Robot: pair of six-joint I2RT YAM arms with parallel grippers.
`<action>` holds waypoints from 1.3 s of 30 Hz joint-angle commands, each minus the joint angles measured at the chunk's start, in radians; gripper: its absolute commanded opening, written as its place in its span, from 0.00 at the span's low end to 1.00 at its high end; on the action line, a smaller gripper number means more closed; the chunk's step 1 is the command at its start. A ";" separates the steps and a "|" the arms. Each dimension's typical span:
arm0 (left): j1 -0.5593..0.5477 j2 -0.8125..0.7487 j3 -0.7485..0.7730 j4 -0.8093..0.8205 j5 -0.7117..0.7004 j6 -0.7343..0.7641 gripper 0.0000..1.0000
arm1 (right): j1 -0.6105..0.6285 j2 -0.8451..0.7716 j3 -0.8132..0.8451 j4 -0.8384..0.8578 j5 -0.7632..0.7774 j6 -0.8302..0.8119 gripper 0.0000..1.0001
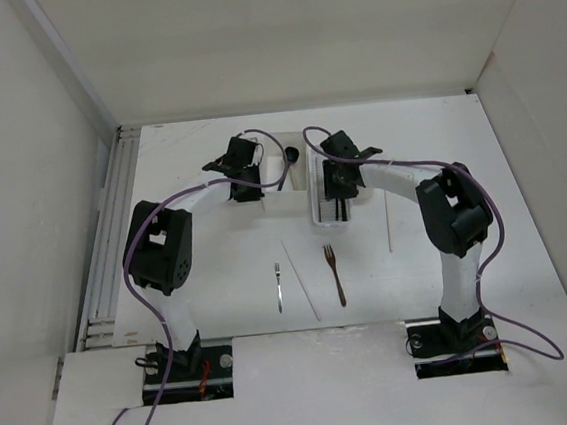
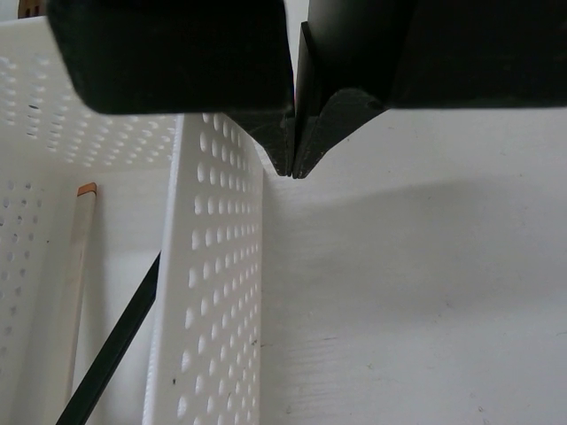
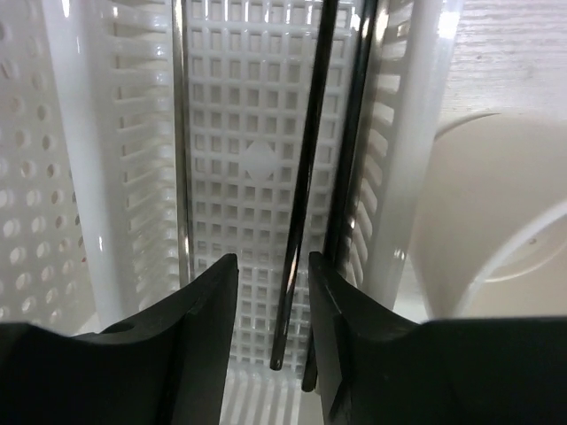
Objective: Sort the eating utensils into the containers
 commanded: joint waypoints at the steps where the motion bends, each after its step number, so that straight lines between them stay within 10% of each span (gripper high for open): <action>1: 0.004 -0.078 0.012 -0.022 -0.012 0.016 0.00 | 0.002 -0.046 0.070 -0.025 0.065 0.017 0.44; 18: 0.043 -0.118 0.124 -0.073 -0.111 0.045 0.02 | -0.122 -0.336 0.230 -0.112 -0.136 -0.207 0.39; 21: 0.052 -0.141 0.154 -0.096 -0.156 0.056 0.33 | -0.255 -0.371 0.099 -0.192 -0.147 -0.195 0.39; 22: 0.066 -0.152 0.154 -0.096 -0.156 0.056 0.75 | -0.278 -0.388 0.021 -0.203 -0.147 -0.186 0.38; 24: 0.101 -0.175 0.154 -0.108 -0.165 0.041 1.00 | -0.297 -0.426 -0.066 -0.203 -0.147 -0.186 0.38; 30: 0.182 -0.218 0.101 -0.099 -0.087 0.020 1.00 | -0.306 -0.431 -0.278 -0.122 -0.122 -0.155 0.52; 39: 0.261 -0.258 0.070 -0.081 0.012 -0.014 1.00 | -0.271 -0.276 -0.312 -0.053 -0.090 -0.123 0.46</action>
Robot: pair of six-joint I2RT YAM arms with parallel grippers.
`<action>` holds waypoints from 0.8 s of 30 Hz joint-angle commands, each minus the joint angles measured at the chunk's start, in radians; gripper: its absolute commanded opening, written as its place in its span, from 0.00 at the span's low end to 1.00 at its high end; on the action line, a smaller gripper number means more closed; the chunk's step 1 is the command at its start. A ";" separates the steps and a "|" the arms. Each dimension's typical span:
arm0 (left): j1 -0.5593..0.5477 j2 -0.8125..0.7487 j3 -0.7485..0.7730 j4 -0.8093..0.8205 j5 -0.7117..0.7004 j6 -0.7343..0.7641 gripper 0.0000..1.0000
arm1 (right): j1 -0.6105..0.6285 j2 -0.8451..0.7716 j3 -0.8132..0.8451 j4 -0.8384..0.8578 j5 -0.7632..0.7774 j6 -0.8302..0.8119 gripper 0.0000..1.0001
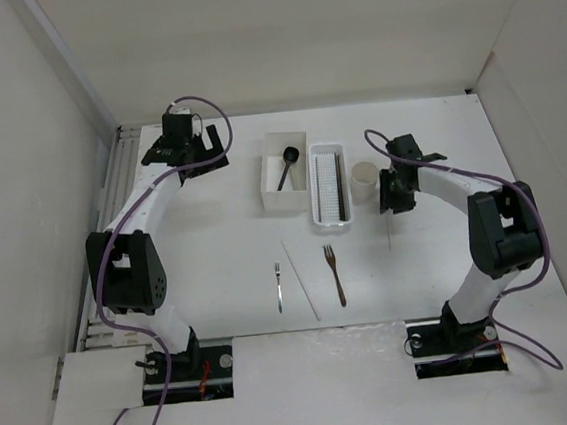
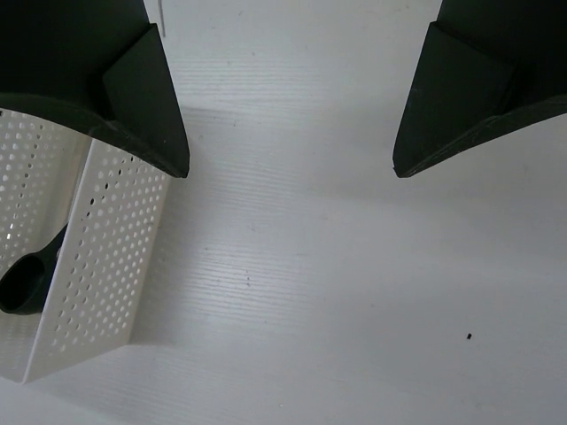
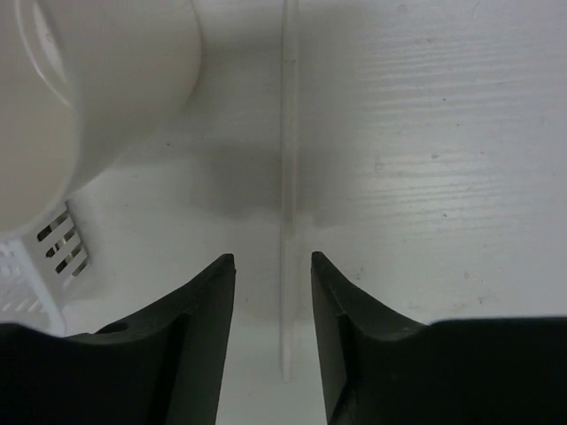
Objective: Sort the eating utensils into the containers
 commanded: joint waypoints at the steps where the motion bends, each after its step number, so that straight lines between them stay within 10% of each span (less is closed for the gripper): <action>1: 0.000 -0.059 -0.030 0.012 0.008 -0.025 1.00 | 0.028 0.046 0.015 0.045 0.044 0.030 0.43; 13: 0.009 -0.070 -0.040 0.012 -0.046 -0.025 1.00 | 0.038 0.095 0.017 0.001 0.129 0.100 0.36; 17: 0.009 -0.070 -0.040 0.012 -0.055 -0.025 1.00 | 0.038 0.106 0.037 -0.022 0.129 0.119 0.02; 24: 0.009 -0.079 -0.049 0.012 -0.055 -0.025 1.00 | 0.038 0.063 0.026 -0.033 0.184 0.140 0.00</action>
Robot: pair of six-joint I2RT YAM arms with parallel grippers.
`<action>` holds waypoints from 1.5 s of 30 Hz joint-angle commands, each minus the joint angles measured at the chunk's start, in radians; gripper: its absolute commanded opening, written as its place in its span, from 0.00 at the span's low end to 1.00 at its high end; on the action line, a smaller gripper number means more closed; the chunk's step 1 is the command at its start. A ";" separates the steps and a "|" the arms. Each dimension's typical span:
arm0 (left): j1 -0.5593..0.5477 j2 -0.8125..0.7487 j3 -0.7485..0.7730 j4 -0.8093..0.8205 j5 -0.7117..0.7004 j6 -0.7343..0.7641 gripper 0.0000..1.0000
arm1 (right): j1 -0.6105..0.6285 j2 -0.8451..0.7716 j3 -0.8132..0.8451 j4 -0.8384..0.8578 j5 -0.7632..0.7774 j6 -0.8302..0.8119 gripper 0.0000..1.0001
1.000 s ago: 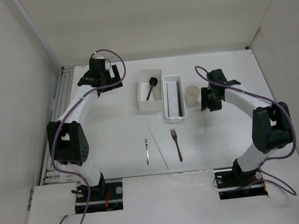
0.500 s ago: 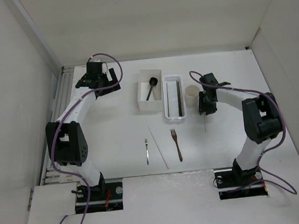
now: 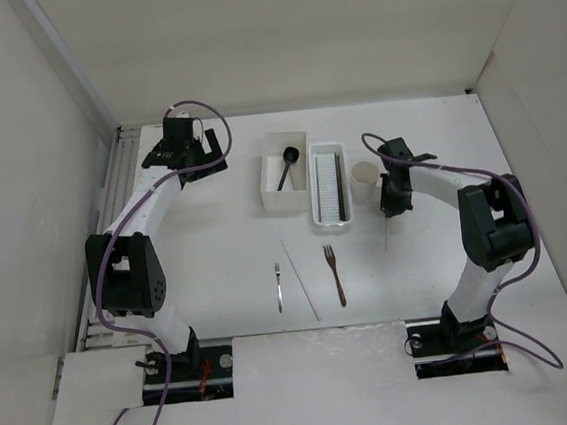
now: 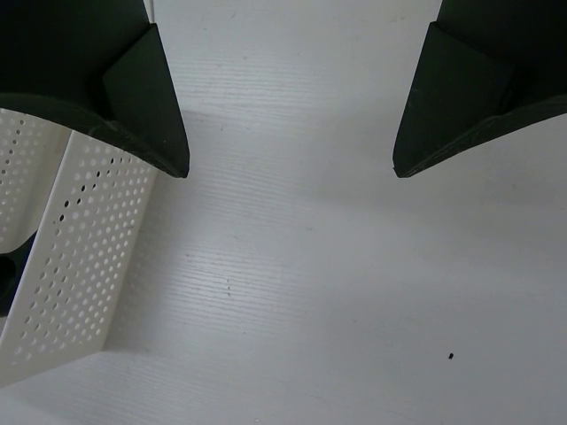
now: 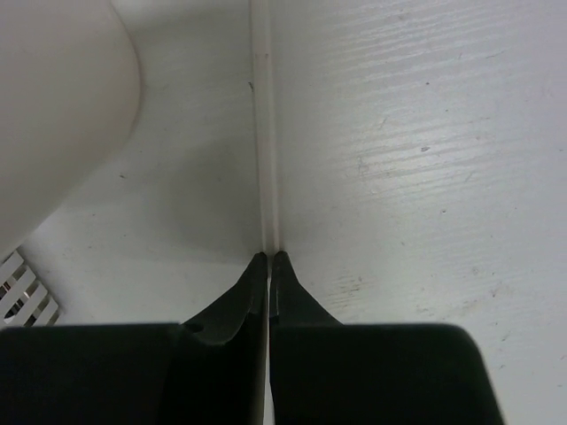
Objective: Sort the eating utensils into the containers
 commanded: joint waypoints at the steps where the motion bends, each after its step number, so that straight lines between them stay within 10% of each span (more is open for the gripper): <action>1: 0.006 -0.061 -0.008 0.014 -0.015 -0.010 1.00 | 0.005 -0.048 -0.006 -0.017 0.079 0.033 0.00; 18: 0.015 -0.061 -0.026 0.024 0.013 -0.019 1.00 | 0.112 -0.277 0.376 -0.032 0.274 -0.079 0.00; 29: 0.015 -0.081 -0.074 0.033 -0.008 -0.019 1.00 | 0.272 0.139 0.707 -0.018 0.069 -0.051 0.00; 45: 0.015 -0.081 -0.074 0.042 -0.008 -0.019 1.00 | 0.291 0.266 0.567 0.000 0.009 0.038 0.00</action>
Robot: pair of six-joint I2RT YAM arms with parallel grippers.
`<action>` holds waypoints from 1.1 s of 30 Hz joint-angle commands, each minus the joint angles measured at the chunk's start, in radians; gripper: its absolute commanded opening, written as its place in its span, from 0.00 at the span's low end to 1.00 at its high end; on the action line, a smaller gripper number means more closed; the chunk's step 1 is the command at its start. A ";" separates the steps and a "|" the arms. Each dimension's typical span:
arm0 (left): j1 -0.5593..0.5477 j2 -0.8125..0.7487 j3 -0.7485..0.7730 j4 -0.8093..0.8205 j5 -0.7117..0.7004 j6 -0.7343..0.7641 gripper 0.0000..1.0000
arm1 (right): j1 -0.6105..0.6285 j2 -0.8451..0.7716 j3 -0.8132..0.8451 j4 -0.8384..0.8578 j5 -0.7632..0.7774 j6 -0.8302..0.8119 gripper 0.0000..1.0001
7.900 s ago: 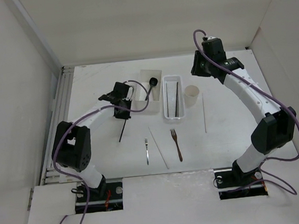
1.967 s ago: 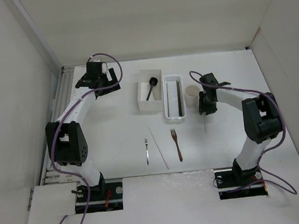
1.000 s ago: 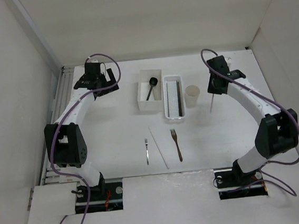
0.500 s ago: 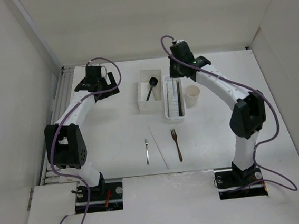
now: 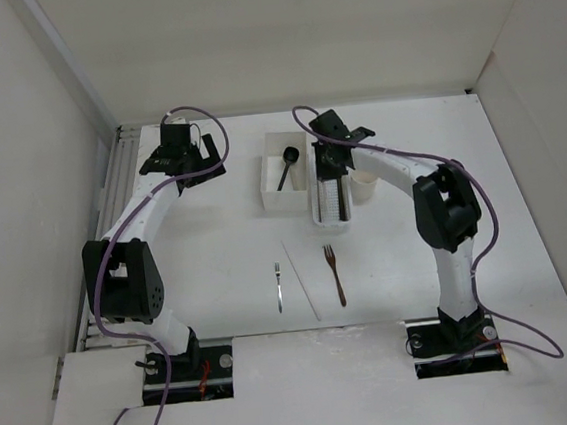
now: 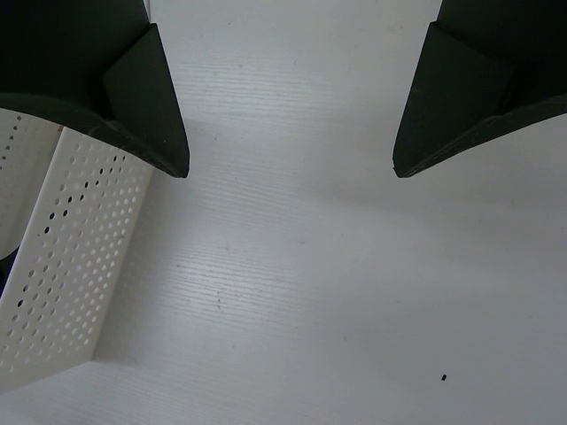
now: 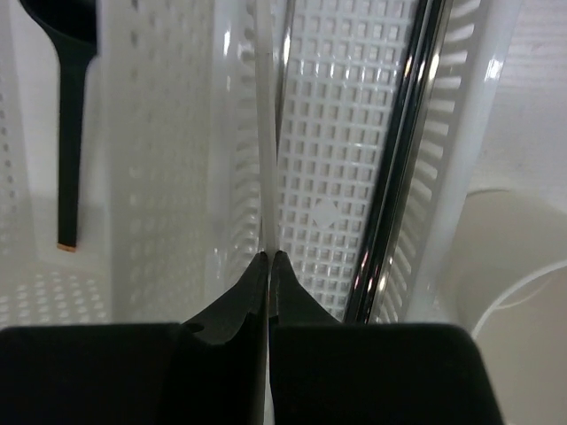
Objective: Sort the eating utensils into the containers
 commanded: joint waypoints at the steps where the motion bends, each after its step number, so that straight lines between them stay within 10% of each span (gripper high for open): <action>1: 0.003 -0.036 -0.005 0.015 -0.012 -0.004 1.00 | 0.010 -0.031 -0.040 0.024 -0.010 0.040 0.00; 11: 0.003 -0.027 -0.005 0.015 -0.012 -0.004 1.00 | 0.010 -0.031 -0.058 -0.004 0.001 0.058 0.00; 17: 0.003 -0.027 -0.005 0.015 -0.012 -0.004 1.00 | 0.020 -0.054 -0.029 -0.024 0.042 0.047 0.35; 30: 0.003 -0.036 -0.005 0.015 -0.012 -0.014 1.00 | 0.137 -0.326 -0.107 -0.063 0.093 -0.132 0.38; 33: 0.003 -0.036 0.033 -0.003 -0.063 -0.024 0.99 | 0.195 -0.375 -0.265 -0.082 0.093 -0.085 0.61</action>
